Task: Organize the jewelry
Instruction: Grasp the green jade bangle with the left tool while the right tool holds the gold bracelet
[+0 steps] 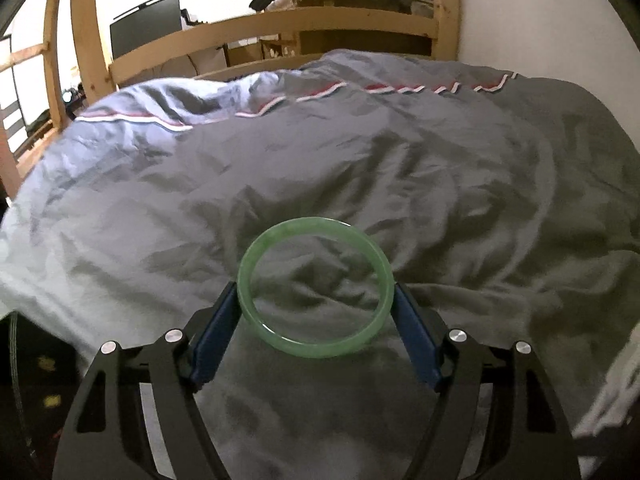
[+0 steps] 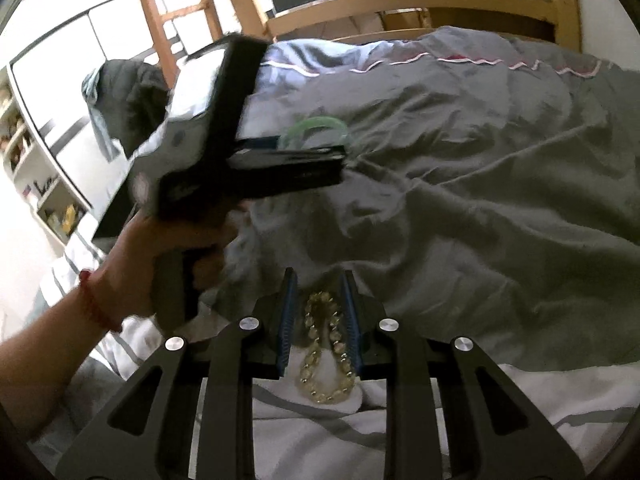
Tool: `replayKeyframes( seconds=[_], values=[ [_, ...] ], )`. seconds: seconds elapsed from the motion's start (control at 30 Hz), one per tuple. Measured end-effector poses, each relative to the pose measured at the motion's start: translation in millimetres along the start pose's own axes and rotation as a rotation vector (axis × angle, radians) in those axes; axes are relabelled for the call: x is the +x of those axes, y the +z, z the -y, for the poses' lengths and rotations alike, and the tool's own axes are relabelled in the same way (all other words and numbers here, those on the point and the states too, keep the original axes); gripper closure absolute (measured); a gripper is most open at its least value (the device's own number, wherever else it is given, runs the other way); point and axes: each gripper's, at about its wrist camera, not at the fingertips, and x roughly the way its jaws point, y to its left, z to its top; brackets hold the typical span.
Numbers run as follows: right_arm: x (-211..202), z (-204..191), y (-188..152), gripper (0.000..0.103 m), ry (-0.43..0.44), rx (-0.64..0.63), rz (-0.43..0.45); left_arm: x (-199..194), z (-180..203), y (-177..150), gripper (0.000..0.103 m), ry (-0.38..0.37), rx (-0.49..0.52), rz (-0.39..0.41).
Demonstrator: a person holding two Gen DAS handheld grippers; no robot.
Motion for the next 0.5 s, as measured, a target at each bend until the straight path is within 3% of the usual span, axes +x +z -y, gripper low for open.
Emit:
replayKeyframes(
  seconds=[0.33,0.5],
  values=[
    [-5,11,0,0.085,0.02,0.067,0.025,-104,-15,-36,0.029,0.053,-0.075,0.064],
    [-8,24,-3,0.092,0.065,0.134,0.037,-152,-22,-63,0.029,0.053,-0.108,0.091]
  ],
)
